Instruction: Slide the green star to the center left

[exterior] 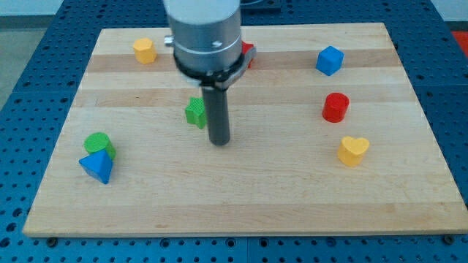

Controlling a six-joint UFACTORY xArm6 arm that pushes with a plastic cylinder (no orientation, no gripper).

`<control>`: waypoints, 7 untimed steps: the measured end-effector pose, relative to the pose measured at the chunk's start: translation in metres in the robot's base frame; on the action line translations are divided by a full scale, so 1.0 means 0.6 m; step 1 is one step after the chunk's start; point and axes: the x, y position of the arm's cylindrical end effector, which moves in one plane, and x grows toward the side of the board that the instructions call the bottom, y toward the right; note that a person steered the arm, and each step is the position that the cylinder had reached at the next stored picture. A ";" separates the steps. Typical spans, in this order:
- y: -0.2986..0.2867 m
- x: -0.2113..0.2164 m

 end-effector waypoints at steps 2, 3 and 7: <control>-0.086 -0.036; -0.008 -0.043; -0.180 -0.090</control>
